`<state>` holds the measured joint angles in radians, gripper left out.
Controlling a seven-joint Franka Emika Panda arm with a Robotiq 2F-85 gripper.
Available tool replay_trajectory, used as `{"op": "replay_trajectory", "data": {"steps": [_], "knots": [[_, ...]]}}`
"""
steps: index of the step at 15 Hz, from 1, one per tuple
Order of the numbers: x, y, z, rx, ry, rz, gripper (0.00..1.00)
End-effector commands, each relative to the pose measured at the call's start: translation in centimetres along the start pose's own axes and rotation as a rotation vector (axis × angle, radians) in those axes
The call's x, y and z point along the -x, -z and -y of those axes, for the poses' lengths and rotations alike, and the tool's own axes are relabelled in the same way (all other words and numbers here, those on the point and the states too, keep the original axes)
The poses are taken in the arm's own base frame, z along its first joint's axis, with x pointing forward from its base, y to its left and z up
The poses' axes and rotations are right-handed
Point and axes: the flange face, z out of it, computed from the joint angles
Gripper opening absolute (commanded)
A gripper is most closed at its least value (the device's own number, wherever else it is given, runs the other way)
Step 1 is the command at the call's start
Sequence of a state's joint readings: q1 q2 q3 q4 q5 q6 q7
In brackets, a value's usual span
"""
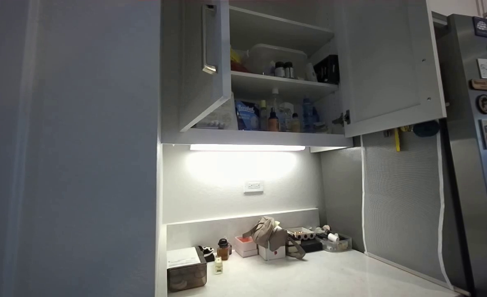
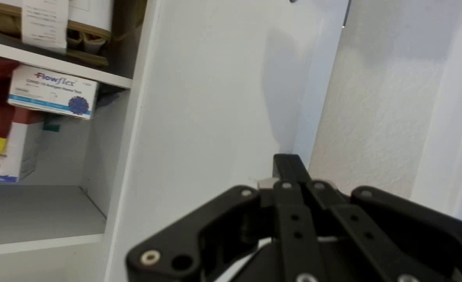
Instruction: Close the top cabinet doors
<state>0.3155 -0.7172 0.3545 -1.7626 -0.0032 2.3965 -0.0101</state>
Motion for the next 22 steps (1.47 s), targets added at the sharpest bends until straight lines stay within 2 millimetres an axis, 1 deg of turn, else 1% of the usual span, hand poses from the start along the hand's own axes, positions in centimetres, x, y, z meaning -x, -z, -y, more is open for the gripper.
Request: {"op": "replay_trajectory", "data": {"steps": [1,5,9,12,14,15,16,17,18,20,22], "knots": [[2.6,-0.4,-2.8,0.11,-0.023,0.044,0.0],[4.6,0.4,-5.2,0.197,-0.041,0.073,0.0],[7.0,1.4,-8.6,0.308,-0.066,0.125,0.0],[9.6,1.1,-11.2,0.386,-0.095,0.187,0.0],[11.2,0.3,-12.9,0.437,-0.113,0.24,0.0],[12.3,-0.5,-13.5,0.455,-0.121,0.275,0.06],[13.1,-1.2,-13.9,0.468,-0.126,0.306,0.27],[13.5,-1.7,-14.4,0.475,-0.128,0.335,0.31],[14.1,-2.1,-14.5,0.485,-0.124,0.359,0.32],[14.3,-2.4,-14.8,0.509,-0.103,0.407,0.45],[13.9,-2.0,-14.7,0.527,-0.067,0.449,0.6]]}}
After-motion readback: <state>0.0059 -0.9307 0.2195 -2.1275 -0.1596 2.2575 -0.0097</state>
